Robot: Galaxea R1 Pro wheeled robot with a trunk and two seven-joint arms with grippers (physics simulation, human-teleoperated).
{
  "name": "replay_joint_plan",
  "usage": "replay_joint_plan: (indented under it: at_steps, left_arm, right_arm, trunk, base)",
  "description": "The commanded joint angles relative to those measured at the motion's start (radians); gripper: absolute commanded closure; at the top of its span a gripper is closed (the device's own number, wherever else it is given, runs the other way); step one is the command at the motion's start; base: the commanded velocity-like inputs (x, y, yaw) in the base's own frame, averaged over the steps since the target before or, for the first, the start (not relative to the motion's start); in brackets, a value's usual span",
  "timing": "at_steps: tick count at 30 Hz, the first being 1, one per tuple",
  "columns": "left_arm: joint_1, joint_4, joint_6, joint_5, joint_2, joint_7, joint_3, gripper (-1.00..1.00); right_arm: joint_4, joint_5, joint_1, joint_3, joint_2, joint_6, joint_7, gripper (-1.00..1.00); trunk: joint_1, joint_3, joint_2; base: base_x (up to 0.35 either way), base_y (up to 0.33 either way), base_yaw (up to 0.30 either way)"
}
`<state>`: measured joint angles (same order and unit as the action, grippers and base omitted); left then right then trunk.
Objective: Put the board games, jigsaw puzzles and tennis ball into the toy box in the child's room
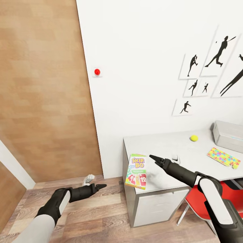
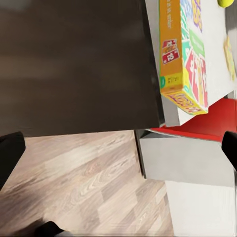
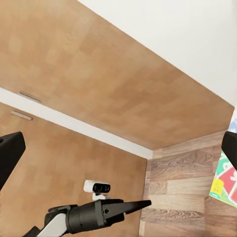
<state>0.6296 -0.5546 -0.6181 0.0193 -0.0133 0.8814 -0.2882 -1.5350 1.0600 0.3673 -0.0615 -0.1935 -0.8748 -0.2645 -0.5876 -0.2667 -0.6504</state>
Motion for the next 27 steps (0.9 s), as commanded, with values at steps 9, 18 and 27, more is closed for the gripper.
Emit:
replay_joint_plan:
  at_steps: [9, 18, 27]
  left_arm:
    - [0.001, 0.022, -0.039, -0.002, 0.0, 0.233, 0.002, -1.0]
    - [0.001, 0.025, -0.054, -0.001, 0.002, 0.262, 0.001, -1.0]
    - [0.001, 0.025, -0.055, 0.001, 0.001, 0.262, 0.001, -1.0]
  right_arm:
    - [0.002, -0.002, 0.001, 0.0, 0.002, -0.006, -0.007, -1.0]
    - [0.03, -0.003, 0.001, 0.003, 0.002, -0.004, -0.006, -1.0]
    - [0.033, -0.003, 0.001, 0.006, 0.003, -0.003, -0.006, -1.0]
  trunk:
    - [0.0, -0.002, -0.002]
    - [0.0, -0.002, -0.002]
    - [0.0, -0.002, -0.002]
  base:
    - [0.0, 0.0, 0.0]
    - [0.0, 0.0, 0.0]
    - [0.12, 0.066, 0.0]
